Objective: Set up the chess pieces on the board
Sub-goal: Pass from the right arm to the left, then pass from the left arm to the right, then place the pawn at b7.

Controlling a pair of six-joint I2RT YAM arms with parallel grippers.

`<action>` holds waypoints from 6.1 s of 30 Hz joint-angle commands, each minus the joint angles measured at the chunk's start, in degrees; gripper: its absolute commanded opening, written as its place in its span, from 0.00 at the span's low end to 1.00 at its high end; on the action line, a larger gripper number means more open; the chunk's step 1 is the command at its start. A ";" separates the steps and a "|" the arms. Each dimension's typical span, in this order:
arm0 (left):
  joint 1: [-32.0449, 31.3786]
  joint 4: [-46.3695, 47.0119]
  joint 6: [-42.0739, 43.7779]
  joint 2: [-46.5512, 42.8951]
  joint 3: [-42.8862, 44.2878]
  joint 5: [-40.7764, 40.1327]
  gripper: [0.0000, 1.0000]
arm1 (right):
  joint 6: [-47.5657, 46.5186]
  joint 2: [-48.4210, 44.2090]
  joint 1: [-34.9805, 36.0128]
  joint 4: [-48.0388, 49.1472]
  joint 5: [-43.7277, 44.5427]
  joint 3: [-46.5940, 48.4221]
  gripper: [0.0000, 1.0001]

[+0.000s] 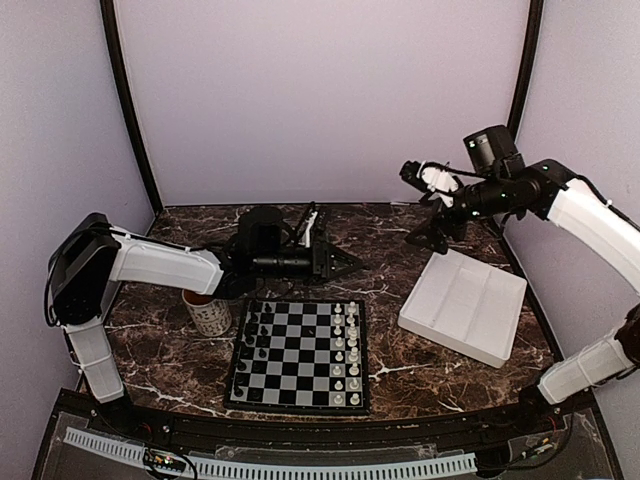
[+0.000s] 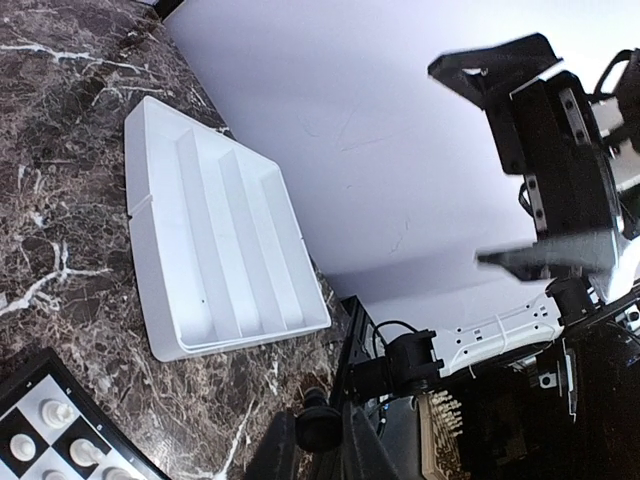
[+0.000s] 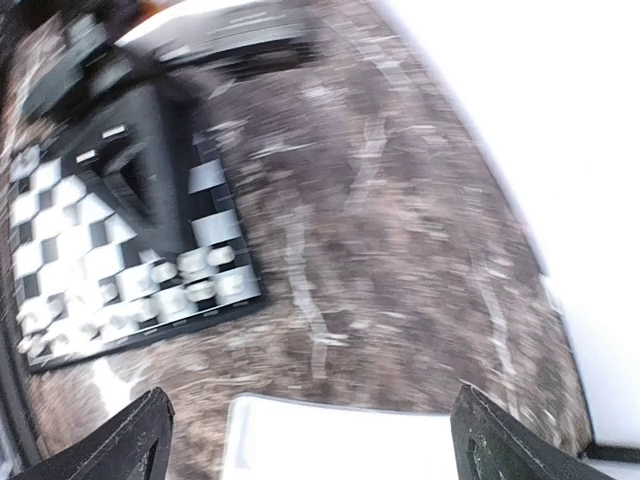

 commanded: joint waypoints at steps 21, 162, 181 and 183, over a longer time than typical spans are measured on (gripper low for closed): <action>0.61 17.51 4.30 -2.60 1.74 -5.99 0.07 | 65.38 10.06 -17.74 53.70 -66.81 -17.55 0.81; 23.21 -37.93 42.59 -43.89 -9.42 -36.56 0.98 | -1.45 62.76 41.55 -12.98 6.17 48.07 0.00; 23.62 -37.98 42.17 -43.62 -9.34 -35.50 0.98 | -1.11 62.79 41.94 -12.63 6.98 47.84 0.15; 23.64 -38.00 42.15 -43.62 -9.32 -35.40 0.98 | -1.10 62.78 41.94 -12.57 7.08 47.81 0.16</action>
